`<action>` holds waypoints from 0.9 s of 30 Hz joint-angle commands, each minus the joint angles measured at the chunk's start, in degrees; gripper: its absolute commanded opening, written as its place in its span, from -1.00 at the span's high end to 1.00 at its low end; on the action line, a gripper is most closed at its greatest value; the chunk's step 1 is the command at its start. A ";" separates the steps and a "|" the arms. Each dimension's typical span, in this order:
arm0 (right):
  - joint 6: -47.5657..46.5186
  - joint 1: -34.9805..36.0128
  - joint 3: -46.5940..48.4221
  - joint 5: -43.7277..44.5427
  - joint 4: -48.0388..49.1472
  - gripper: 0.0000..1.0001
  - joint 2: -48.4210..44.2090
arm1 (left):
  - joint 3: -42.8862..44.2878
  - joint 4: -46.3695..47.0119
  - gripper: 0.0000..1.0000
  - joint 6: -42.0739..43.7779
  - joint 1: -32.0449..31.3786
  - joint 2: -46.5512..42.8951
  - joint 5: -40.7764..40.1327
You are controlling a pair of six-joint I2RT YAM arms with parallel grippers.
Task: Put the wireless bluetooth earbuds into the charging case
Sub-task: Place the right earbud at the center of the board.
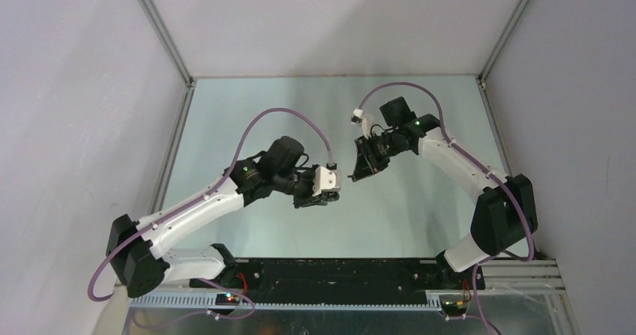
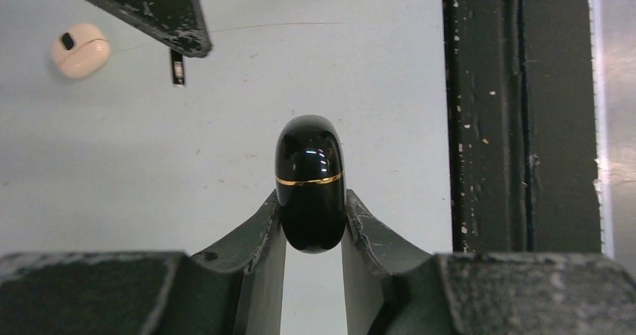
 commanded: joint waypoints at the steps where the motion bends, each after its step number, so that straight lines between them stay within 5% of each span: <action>1: -7.72 0.20 2.18 18.47 -5.31 0.69 4.75 | 2.04 0.02 1.00 -1.06 0.65 1.71 7.18; 17: -8.28 -6.03 0.22 22.24 -7.85 0.59 17.37 | 2.87 -4.13 1.00 1.17 0.82 3.40 18.82; 21: -8.41 -5.87 0.22 23.20 -7.83 0.45 18.93 | 3.39 -5.35 1.00 1.79 0.78 3.87 20.26; 27: -9.26 -5.66 0.22 23.97 -8.36 -0.02 17.78 | 4.13 -6.56 1.00 2.45 0.79 4.57 21.41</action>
